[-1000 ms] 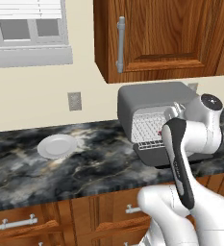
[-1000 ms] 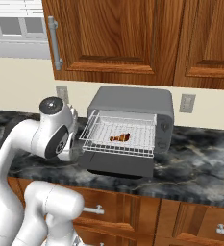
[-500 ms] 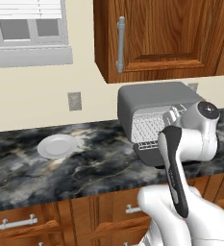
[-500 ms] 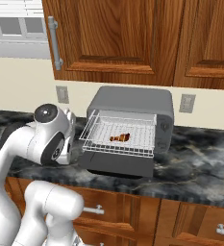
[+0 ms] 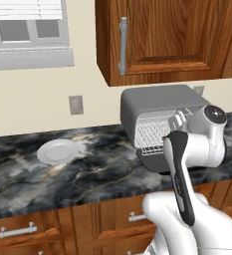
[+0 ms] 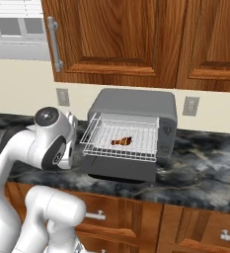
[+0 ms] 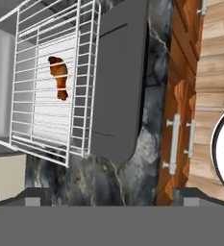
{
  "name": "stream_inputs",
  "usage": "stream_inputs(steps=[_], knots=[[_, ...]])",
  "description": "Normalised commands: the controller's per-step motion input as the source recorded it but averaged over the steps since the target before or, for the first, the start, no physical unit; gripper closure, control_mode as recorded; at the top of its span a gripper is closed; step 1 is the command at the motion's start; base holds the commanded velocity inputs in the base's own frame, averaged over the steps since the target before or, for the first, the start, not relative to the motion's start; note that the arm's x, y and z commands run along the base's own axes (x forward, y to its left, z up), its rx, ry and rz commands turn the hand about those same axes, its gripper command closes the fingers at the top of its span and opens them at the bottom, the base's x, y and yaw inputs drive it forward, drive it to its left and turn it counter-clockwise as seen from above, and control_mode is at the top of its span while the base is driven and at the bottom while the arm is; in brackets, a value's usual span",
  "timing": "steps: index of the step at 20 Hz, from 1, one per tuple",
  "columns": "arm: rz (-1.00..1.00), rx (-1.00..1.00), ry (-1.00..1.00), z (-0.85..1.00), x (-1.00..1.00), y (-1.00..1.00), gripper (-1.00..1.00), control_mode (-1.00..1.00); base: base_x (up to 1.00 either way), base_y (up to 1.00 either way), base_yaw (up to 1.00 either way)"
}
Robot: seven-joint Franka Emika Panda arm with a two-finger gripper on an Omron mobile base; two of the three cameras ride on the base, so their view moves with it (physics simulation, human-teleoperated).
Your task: Open the toaster oven door. Place the bread on the top rack in the toaster oven and place the chicken drumstick on the bottom rack.
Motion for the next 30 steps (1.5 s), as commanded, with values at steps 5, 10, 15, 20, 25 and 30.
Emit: stream_inputs(steps=[5, 10, 15, 20, 25, 30], knots=[[0.0, 0.0, 0.0, 0.0, 0.0, 0.0, -1.0, 1.0, -0.12, -0.53, 0.0], [0.0, 0.0, 0.0, 0.0, 0.0, 0.0, -1.0, 1.0, -0.09, -0.56, 0.0], [0.0, 0.0, 0.0, 0.0, 0.0, 0.0, -1.0, 1.0, 0.0, -0.67, 0.0], [0.0, 0.0, 0.0, 0.0, 0.0, 0.0, -1.0, 1.0, 0.0, -0.7, 0.0], [0.0, 0.0, 0.0, 0.0, 0.0, 0.0, -1.0, 1.0, 0.0, -0.62, 0.0], [0.0, 0.0, 0.0, 0.0, 0.0, 0.0, -1.0, 1.0, 0.0, -0.52, 0.02]])
